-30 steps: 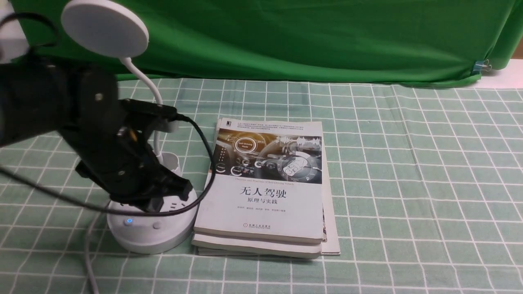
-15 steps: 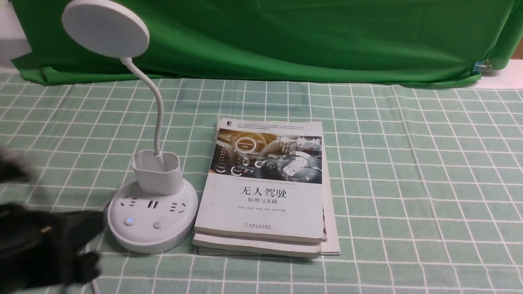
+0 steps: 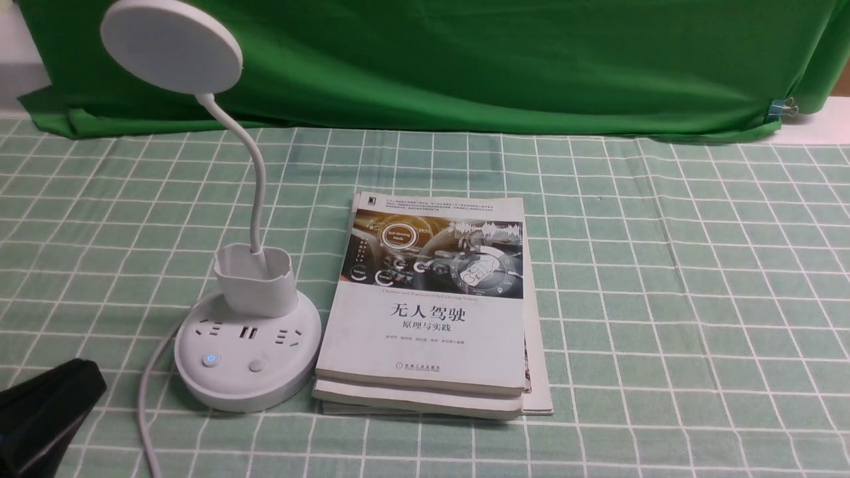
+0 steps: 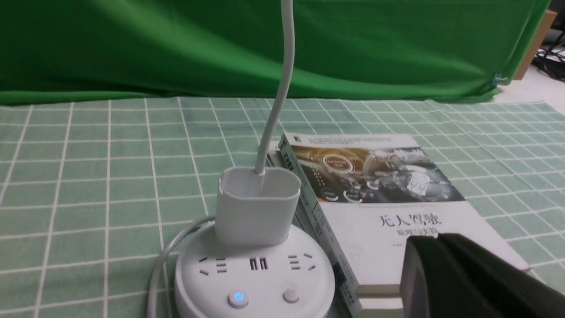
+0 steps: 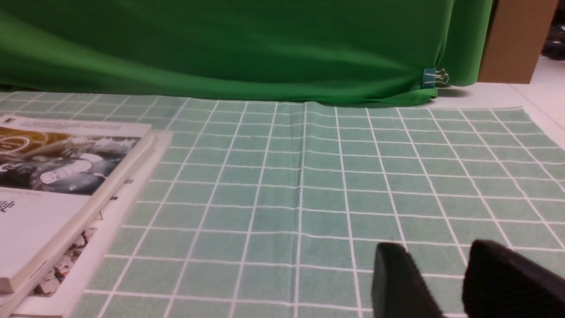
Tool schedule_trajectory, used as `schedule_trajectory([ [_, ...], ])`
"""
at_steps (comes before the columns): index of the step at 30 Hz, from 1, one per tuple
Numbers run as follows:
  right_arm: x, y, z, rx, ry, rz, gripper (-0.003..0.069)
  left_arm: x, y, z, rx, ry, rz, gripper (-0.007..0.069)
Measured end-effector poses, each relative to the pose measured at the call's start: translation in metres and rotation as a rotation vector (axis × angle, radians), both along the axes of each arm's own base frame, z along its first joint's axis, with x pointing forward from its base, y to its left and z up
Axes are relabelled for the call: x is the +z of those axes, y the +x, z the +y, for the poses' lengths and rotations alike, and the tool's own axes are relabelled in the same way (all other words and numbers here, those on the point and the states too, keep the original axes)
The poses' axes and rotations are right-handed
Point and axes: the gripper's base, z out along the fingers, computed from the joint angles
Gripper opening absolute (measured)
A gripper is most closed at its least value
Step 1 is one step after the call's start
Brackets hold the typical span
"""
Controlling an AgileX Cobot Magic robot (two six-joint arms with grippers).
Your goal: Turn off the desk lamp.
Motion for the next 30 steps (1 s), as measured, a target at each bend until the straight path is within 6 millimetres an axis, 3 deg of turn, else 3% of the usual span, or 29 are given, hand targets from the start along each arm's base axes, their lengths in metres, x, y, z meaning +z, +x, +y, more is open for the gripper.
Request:
schedule_trajectory([
  [23,0.000,0.000,0.000,0.000,0.000,0.000,0.0242,-0.001,-0.005,0.006,0.047,0.061,-0.069,0.0001],
  [30,0.000,0.000,0.000,0.000,0.000,0.000,0.0242,-0.046,-0.009,0.021,0.288,0.035,-0.078,0.0001],
])
